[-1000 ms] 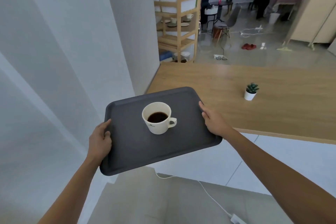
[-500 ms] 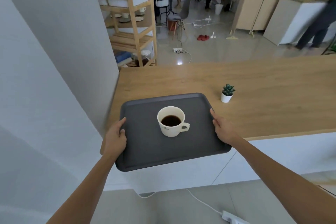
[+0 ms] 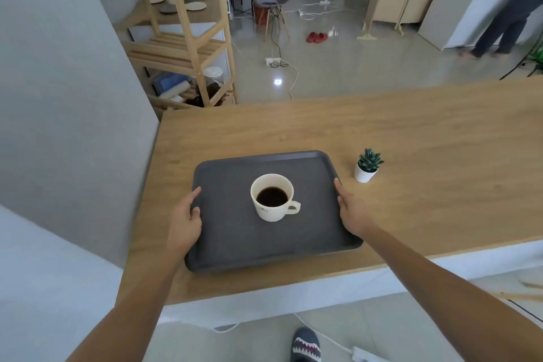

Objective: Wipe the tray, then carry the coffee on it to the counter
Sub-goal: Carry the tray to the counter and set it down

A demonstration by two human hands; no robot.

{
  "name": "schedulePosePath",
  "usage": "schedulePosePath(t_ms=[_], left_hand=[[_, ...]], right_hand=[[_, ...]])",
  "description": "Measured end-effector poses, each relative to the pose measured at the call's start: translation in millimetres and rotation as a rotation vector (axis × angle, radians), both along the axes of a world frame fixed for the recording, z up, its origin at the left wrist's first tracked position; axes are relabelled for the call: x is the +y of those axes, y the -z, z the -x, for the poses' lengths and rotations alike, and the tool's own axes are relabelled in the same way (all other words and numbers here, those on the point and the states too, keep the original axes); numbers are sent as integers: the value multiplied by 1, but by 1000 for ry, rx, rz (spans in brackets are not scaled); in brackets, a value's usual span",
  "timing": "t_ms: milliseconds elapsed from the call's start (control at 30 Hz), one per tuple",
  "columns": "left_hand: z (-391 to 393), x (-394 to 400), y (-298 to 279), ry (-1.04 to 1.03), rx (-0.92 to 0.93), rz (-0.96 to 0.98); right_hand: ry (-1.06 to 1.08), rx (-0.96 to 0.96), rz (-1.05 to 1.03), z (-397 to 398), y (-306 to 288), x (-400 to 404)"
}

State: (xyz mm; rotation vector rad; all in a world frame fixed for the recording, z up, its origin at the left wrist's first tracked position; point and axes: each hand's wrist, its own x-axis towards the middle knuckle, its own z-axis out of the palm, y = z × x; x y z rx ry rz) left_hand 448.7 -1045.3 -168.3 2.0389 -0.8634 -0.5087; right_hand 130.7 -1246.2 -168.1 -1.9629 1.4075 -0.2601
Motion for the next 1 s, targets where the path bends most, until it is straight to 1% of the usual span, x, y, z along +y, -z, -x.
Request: schedulePosePath(t_ms=[133, 267, 367, 467, 633, 767, 1000], left_hand=[[-15, -29, 11, -32, 30, 4], [-25, -51, 18, -49, 26, 22], [-29, -63, 22, -45, 13, 33], [-33, -74, 27, -39, -17, 48], [-37, -85, 32, -25, -83, 37], [-44, -90, 37, -5, -149, 9], [-49, -92, 39, 8, -161, -38]], right_hand=[[-18, -31, -21, -20, 3, -30], [-68, 23, 32, -35, 15, -58], [-57, 48, 51, -43, 20, -70], [0, 53, 57, -49, 18, -73], [-7, -1, 107, -52, 18, -71], [-40, 32, 161, -52, 36, -80], [-28, 89, 215, -55, 46, -83]])
